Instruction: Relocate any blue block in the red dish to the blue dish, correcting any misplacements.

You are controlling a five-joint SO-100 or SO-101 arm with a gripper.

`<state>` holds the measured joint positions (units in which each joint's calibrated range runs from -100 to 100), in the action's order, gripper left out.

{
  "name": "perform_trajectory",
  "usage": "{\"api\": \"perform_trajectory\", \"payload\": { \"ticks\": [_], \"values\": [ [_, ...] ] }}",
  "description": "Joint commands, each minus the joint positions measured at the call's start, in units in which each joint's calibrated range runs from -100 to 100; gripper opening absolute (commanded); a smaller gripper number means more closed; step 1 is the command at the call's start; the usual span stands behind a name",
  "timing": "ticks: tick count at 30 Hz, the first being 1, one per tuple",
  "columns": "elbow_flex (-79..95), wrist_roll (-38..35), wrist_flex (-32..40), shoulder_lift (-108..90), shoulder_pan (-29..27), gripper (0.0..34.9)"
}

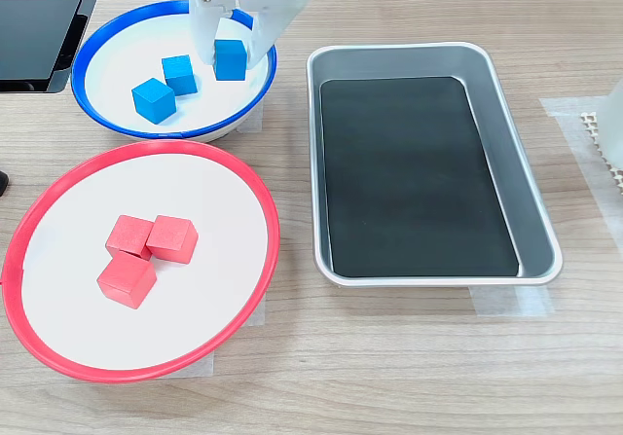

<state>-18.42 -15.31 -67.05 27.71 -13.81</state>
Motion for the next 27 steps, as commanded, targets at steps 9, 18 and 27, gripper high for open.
{"api": "perform_trajectory", "payload": {
  "ticks": [9, 18, 27],
  "values": [
    [-12.1, 1.6, -1.1, 6.7, 1.5, 0.0],
    [-12.6, 2.1, -1.3, 7.3, 3.1, 7.7],
    [-12.5, 1.9, -4.9, 5.6, 3.1, 12.8]
  ]
}}
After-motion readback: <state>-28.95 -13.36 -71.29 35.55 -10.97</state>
